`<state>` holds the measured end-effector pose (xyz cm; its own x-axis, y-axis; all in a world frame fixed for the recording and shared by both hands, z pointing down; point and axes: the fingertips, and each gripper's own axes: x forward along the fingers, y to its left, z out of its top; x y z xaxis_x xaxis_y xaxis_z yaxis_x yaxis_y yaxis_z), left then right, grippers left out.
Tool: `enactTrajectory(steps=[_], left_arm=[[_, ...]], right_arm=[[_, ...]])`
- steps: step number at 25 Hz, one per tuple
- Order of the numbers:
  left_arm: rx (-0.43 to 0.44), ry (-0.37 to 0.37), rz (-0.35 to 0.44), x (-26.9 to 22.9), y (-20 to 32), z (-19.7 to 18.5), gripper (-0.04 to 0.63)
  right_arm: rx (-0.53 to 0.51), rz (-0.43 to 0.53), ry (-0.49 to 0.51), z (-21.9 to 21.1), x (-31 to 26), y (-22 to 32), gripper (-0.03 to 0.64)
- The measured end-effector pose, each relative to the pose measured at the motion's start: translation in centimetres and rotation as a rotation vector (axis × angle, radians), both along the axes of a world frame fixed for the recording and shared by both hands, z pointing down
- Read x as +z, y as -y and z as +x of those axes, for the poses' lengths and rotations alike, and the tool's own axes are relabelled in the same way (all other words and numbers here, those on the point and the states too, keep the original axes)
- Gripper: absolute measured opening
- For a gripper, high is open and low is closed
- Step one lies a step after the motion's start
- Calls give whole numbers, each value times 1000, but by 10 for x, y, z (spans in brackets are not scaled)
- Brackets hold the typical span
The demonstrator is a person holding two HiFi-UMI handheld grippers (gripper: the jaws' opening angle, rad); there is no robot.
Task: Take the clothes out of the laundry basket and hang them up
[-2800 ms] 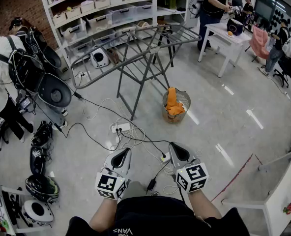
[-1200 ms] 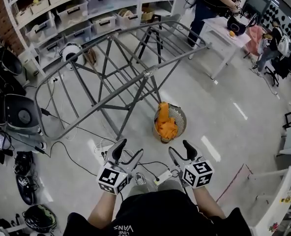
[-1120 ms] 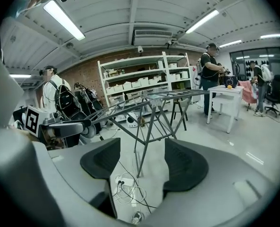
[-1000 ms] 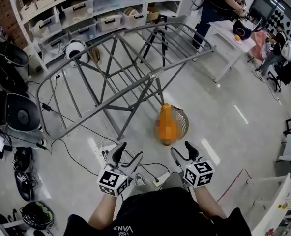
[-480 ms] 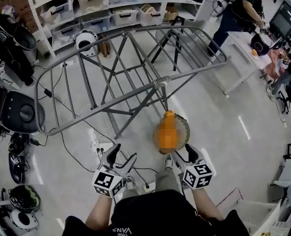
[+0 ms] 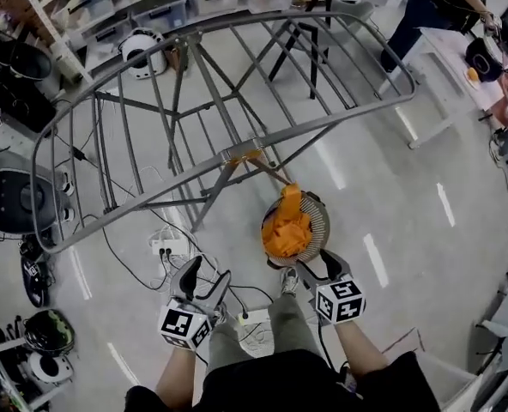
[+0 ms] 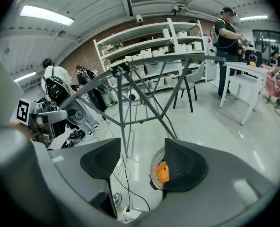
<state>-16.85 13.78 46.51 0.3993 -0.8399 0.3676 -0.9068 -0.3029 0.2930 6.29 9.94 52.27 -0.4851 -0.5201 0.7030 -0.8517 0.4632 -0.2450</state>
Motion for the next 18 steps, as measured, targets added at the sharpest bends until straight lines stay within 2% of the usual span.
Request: enactTrajectory(steps=[9,14,18], left_arm=[[110,16,-110,123,46,54,278],[197,44,-142,186,67,68,278],[224,34,-144,230,85,88,278]], right_arm=[[94,-157,-88,51,185,28,279],[137,-227,-123,54,284,28,278],[118,-249,-165,69,354,46,275]])
